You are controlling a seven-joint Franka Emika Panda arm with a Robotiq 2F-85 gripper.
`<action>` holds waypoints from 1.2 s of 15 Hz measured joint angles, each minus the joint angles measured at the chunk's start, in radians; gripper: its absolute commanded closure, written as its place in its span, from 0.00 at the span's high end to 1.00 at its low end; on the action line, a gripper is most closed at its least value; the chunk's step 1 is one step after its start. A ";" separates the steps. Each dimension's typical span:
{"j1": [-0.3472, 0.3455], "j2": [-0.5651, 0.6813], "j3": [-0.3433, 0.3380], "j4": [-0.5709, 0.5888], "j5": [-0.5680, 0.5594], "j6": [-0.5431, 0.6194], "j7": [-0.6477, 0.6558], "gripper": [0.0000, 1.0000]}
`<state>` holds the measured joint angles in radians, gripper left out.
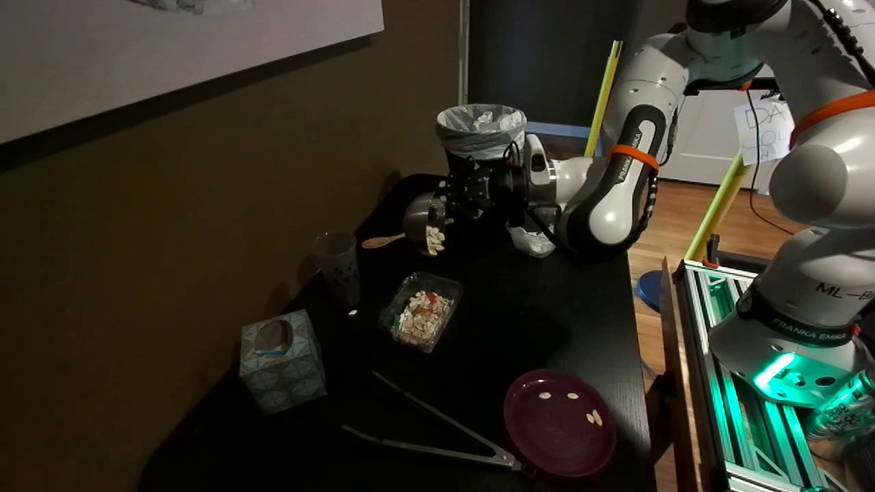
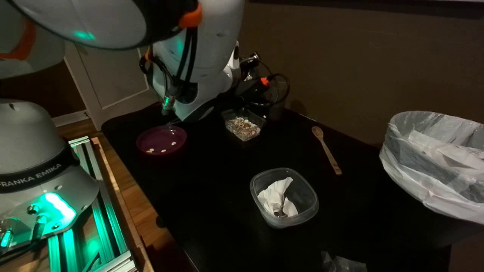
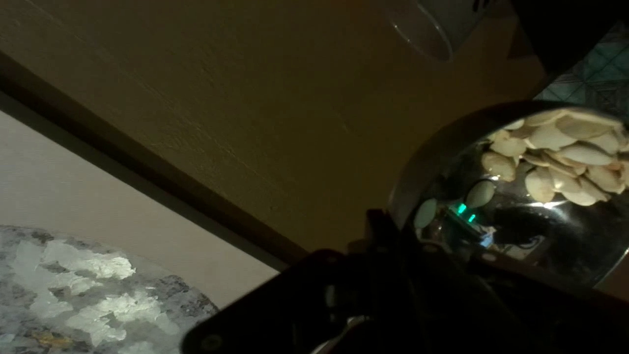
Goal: Transfer the contents from the silver bowl into the left transparent bowl
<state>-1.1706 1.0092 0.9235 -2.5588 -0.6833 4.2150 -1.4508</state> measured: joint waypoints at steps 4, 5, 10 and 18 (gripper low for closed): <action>0.026 0.112 0.012 0.066 0.005 -0.001 -0.078 0.01; 0.032 0.142 0.020 0.092 0.001 -0.001 -0.099 0.01; 0.027 0.318 0.076 0.182 -0.083 0.000 -0.306 0.01; -0.066 0.489 0.127 0.184 -0.273 0.001 -0.426 0.01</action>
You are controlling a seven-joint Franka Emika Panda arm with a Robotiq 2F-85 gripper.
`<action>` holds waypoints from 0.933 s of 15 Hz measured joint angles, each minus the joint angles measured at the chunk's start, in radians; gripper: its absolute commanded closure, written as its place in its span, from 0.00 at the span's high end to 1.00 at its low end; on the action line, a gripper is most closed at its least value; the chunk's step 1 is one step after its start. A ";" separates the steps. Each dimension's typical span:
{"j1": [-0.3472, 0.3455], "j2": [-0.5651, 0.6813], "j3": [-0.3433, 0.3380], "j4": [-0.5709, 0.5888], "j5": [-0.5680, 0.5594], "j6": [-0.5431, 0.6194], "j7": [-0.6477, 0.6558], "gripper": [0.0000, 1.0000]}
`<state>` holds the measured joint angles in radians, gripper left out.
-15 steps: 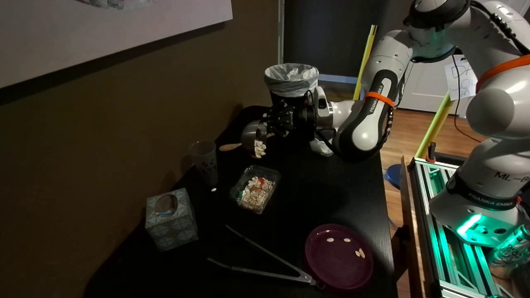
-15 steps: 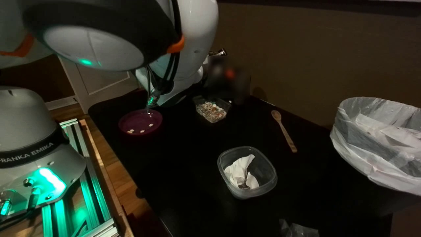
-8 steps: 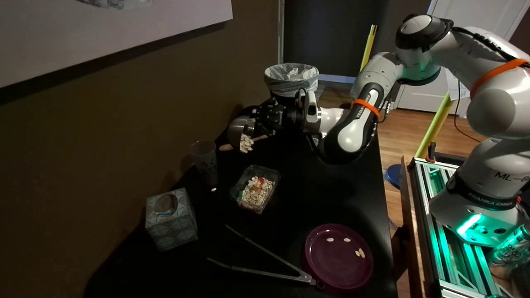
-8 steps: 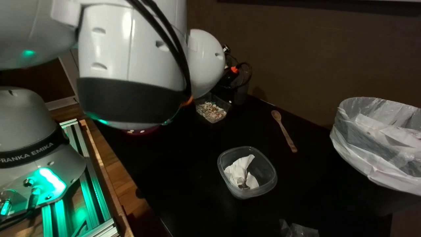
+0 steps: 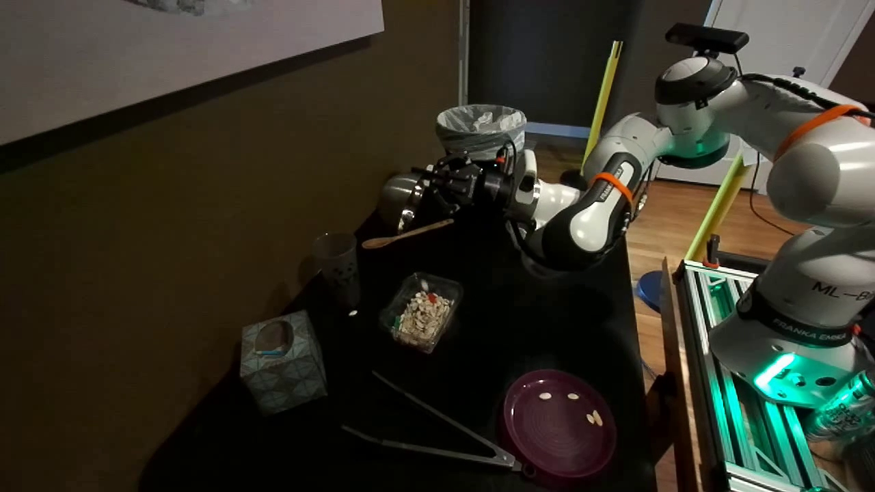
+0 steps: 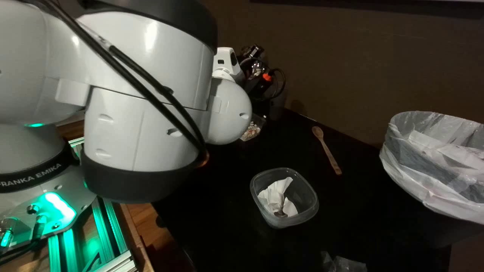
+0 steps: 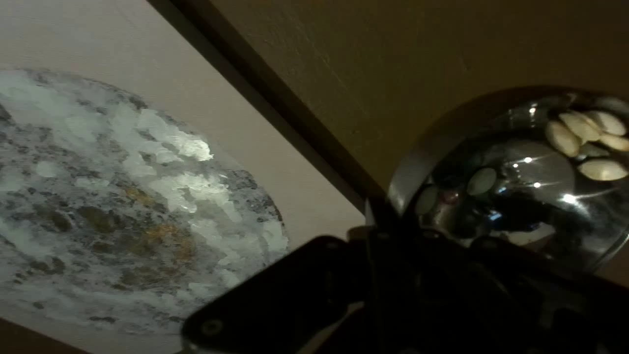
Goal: Transfer the contents from the silver bowl into the left transparent bowl
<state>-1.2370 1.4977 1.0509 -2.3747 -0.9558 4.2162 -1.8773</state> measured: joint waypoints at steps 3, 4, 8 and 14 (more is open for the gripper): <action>-0.045 -0.007 0.023 -0.001 -0.025 0.000 0.011 0.01; -0.053 -0.008 0.026 -0.001 -0.031 0.000 0.011 0.01; -0.043 -0.009 0.006 -0.023 -0.033 -0.001 0.013 0.01; 0.021 -0.007 -0.049 -0.072 -0.030 -0.001 0.101 0.01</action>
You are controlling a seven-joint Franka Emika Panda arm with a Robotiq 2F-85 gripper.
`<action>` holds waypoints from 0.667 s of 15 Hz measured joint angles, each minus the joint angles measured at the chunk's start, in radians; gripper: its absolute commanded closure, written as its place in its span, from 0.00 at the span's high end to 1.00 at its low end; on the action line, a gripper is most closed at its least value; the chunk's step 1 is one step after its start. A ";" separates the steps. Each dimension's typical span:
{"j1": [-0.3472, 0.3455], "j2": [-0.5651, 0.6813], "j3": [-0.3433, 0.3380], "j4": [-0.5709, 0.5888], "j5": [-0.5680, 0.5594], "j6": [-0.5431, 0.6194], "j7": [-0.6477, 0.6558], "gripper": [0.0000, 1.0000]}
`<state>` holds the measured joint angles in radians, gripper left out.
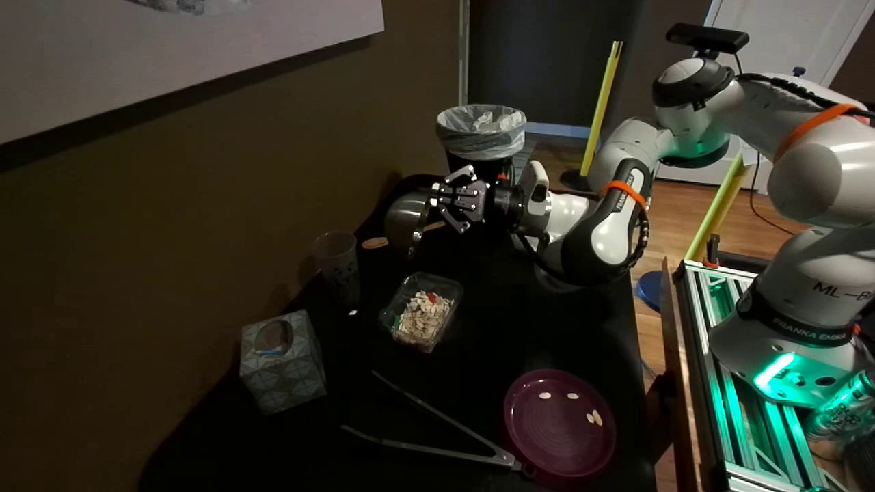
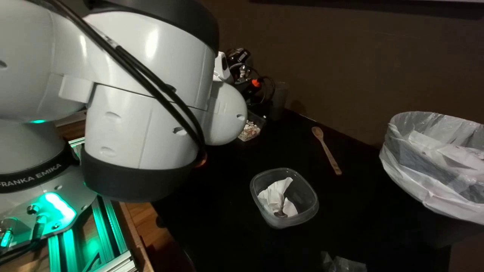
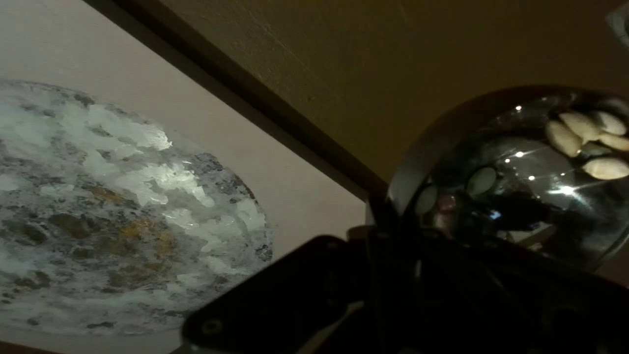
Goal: Transfer the contents from the silver bowl into the left transparent bowl
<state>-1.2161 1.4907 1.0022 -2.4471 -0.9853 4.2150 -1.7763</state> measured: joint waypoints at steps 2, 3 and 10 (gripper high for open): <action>0.009 0.000 -0.002 -0.003 -0.001 0.000 0.004 0.01; 0.010 0.000 -0.002 -0.003 0.001 0.000 0.006 0.01; -0.057 -0.006 0.062 0.066 -0.048 0.001 -0.092 0.01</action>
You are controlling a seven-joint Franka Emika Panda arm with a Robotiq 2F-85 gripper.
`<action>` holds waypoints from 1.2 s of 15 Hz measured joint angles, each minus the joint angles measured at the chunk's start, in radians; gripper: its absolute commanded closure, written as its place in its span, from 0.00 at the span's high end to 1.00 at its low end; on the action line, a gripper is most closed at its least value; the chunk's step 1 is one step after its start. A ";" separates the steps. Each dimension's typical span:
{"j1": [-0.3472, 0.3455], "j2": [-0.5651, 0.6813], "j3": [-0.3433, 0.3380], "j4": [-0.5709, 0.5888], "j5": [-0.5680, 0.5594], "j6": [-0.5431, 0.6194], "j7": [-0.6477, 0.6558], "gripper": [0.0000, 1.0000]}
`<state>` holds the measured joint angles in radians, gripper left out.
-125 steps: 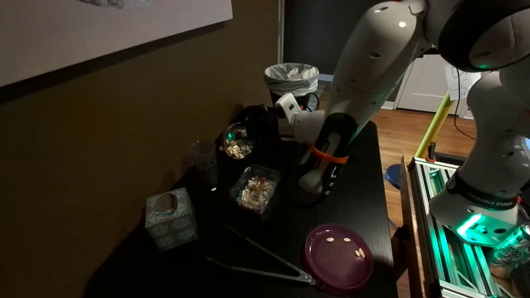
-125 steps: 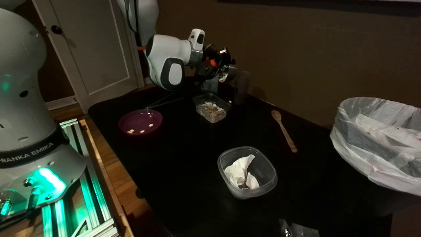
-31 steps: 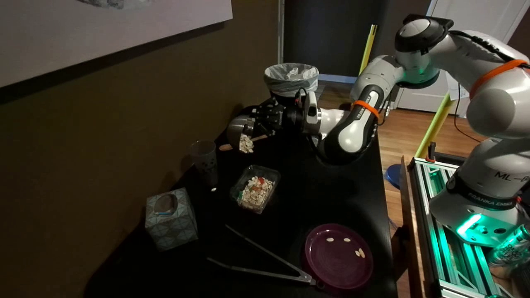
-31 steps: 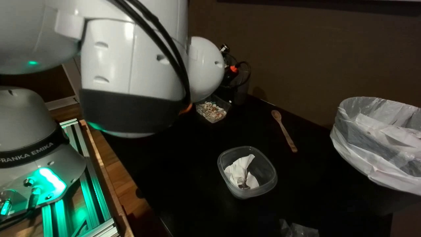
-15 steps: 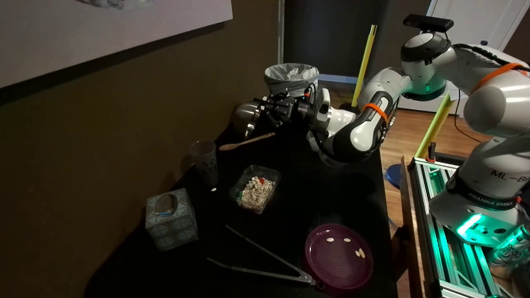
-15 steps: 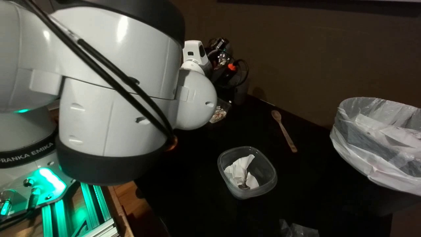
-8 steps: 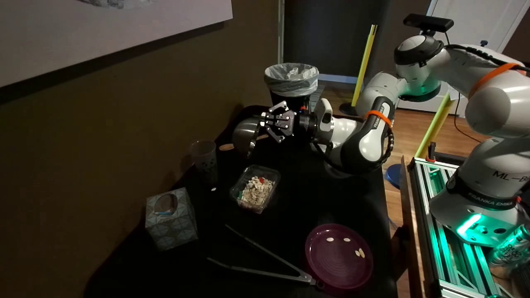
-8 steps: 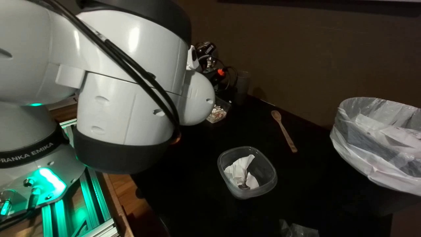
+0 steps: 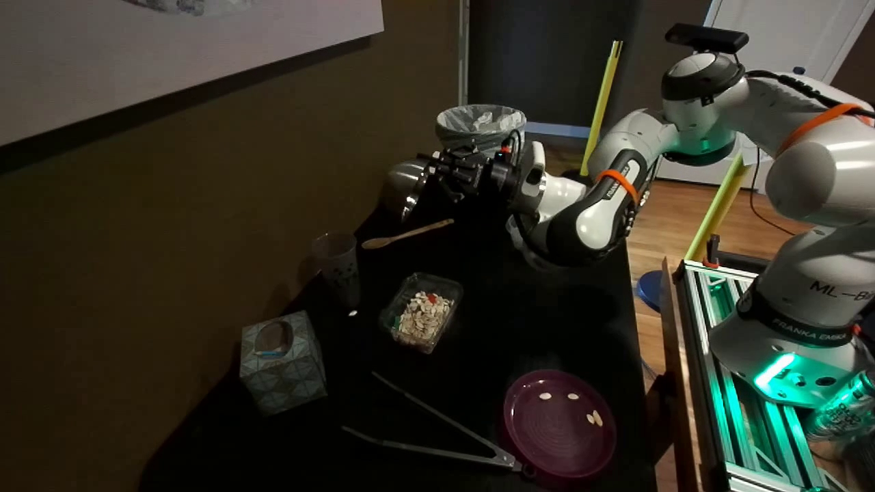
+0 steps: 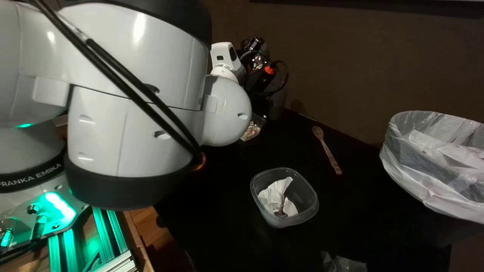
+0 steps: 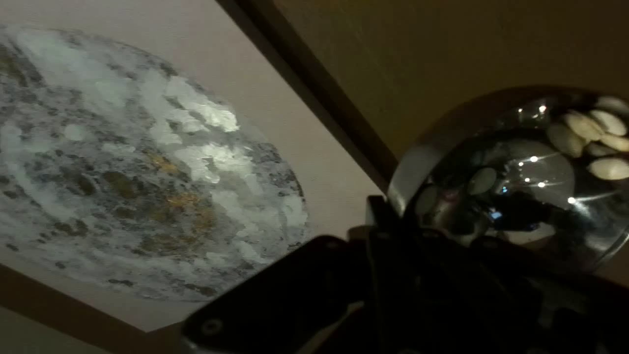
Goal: Transfer the contents from the silver bowl into the left transparent bowl
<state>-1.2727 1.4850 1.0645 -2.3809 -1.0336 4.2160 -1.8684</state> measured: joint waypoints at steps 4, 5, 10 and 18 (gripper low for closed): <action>-0.036 -0.003 0.049 0.033 -0.038 0.000 -0.012 0.01; -0.037 -0.003 0.056 0.034 -0.045 0.000 -0.016 0.01; -0.041 -0.002 0.089 0.028 -0.077 0.000 -0.017 0.01; -0.067 -0.002 0.167 -0.008 -0.119 0.000 -0.017 0.01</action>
<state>-1.3399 1.4831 1.2311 -2.3887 -1.1528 4.2158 -1.8854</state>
